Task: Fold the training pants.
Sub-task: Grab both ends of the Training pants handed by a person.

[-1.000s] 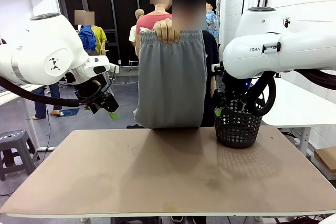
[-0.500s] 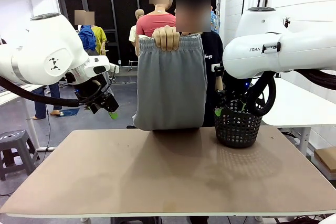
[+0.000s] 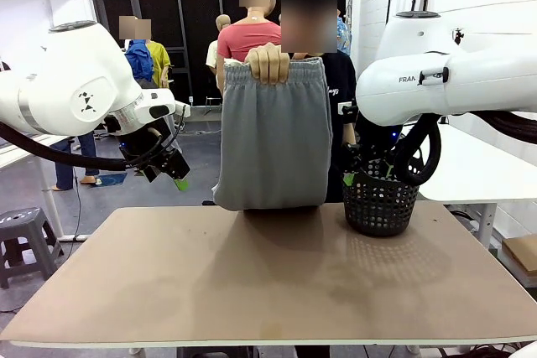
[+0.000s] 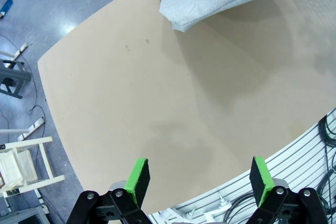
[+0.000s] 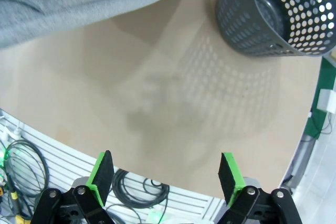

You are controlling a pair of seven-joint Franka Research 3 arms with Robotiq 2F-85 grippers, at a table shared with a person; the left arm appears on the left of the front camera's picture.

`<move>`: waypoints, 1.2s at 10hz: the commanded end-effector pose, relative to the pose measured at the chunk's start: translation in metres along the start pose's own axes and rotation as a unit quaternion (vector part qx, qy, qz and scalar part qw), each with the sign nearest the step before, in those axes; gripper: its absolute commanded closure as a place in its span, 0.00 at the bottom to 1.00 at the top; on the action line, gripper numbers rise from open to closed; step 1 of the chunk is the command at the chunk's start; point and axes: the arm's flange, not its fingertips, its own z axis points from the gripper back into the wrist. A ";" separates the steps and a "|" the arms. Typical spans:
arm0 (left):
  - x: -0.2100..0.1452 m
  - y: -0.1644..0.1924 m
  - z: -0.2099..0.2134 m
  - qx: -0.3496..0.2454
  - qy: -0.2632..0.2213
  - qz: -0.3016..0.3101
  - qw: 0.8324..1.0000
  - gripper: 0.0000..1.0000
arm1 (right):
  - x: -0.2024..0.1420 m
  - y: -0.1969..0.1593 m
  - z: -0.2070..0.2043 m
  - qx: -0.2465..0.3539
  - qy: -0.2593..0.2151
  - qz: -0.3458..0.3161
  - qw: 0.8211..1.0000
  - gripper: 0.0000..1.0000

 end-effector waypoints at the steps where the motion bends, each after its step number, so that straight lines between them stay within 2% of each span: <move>1: 0.001 0.002 0.000 -0.001 -0.003 -0.003 1.000 0.00 | 0.000 0.000 0.000 0.000 0.002 0.005 1.000 0.00; 3: 0.000 0.000 0.000 0.000 0.000 0.000 1.000 0.00 | 0.000 0.000 0.000 0.000 0.000 0.000 1.000 0.00; 5: 0.003 0.004 0.004 0.020 0.037 -0.072 0.996 0.00 | 0.001 -0.012 0.002 -0.013 0.008 0.065 0.998 0.00; 7: 0.007 0.009 0.005 0.023 0.059 -0.153 0.986 0.00 | 0.003 -0.022 0.003 -0.039 0.004 0.144 0.989 0.00; 8: 0.010 0.012 0.003 0.026 0.068 -0.175 0.982 0.00 | 0.006 -0.026 0.003 -0.058 -0.005 0.191 0.980 0.00; 9: 0.013 0.016 0.000 0.027 0.072 -0.213 0.974 0.00 | 0.009 -0.034 0.002 -0.077 -0.023 0.256 0.963 0.00; 10: 0.016 0.018 -0.004 0.021 0.067 -0.268 0.961 0.00 | 0.011 -0.039 0.002 -0.080 -0.031 0.292 0.953 0.00; 12: 0.023 0.025 -0.010 0.033 0.052 -0.311 0.948 0.00 | 0.018 -0.052 0.000 -0.068 -0.048 0.377 0.923 0.00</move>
